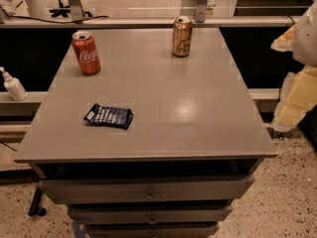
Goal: Pick rxbar blueberry
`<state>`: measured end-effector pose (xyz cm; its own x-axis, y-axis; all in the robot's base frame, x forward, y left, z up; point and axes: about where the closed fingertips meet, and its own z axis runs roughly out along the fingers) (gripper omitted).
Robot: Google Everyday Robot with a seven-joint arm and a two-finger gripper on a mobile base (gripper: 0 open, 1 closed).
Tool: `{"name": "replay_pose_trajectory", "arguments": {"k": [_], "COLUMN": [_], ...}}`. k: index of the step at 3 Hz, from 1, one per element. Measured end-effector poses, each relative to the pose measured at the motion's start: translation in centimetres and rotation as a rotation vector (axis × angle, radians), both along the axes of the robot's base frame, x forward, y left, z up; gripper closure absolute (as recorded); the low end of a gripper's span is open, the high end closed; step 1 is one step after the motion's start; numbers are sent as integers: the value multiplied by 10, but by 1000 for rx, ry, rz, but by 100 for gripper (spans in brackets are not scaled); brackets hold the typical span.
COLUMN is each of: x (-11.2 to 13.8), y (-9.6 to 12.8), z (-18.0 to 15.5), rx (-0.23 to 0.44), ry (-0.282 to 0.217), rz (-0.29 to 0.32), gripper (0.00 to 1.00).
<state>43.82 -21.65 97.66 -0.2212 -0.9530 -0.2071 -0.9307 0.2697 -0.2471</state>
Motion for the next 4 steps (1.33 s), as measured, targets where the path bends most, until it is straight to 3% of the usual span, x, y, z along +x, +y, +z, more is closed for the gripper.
{"name": "replay_pose_trajectory", "arguments": {"k": [2,3,4], "x": [1,2,13], "y": [3,26,69], "z": [-2,-21,-37], "rx": [24,111,223], "ry": [-17,-37,-63], "rz": [6,36,72], "gripper": [0,0,0]}}
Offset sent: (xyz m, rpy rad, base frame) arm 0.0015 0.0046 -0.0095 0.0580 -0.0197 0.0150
